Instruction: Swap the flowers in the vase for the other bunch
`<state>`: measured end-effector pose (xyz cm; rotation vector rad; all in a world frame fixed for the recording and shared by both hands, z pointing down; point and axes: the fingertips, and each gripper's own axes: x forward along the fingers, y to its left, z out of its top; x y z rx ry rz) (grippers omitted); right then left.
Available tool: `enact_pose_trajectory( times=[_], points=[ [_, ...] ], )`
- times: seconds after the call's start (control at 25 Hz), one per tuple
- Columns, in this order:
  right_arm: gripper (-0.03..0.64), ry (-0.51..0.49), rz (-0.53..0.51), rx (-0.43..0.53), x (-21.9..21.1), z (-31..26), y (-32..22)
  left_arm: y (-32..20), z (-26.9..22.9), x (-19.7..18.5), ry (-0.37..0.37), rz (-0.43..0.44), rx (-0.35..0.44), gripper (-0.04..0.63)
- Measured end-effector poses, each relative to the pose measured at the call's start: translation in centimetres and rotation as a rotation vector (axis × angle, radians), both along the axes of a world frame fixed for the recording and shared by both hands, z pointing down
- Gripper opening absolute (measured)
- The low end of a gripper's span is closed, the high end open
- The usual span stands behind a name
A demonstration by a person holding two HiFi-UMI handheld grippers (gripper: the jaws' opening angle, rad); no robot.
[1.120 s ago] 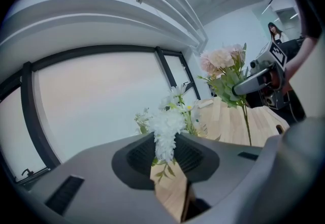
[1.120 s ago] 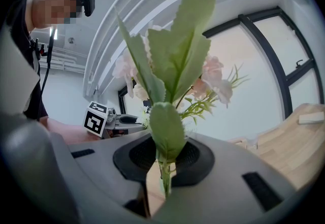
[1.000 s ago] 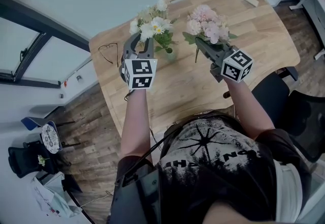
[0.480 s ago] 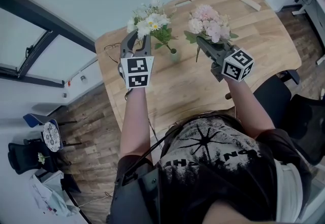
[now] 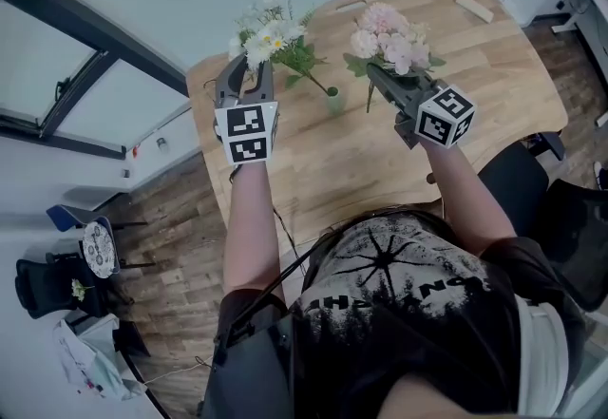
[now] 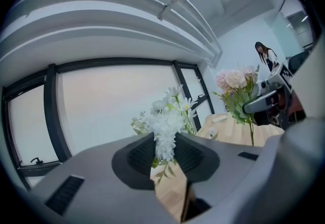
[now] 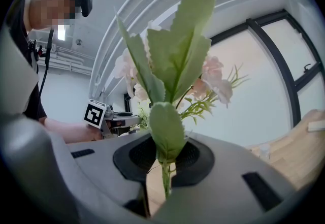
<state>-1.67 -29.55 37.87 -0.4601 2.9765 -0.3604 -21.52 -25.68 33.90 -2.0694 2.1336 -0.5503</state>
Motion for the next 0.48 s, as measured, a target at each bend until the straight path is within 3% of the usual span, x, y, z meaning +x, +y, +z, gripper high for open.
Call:
enact_pose_trajectory(
  times=[0.48],
  points=[
    [0.051, 0.01, -0.05, -0.003, -2.6, 0.2, 2.0, 5.0, 1.5, -4.0, 0.019, -0.085, -0.03, 0.11]
  ],
)
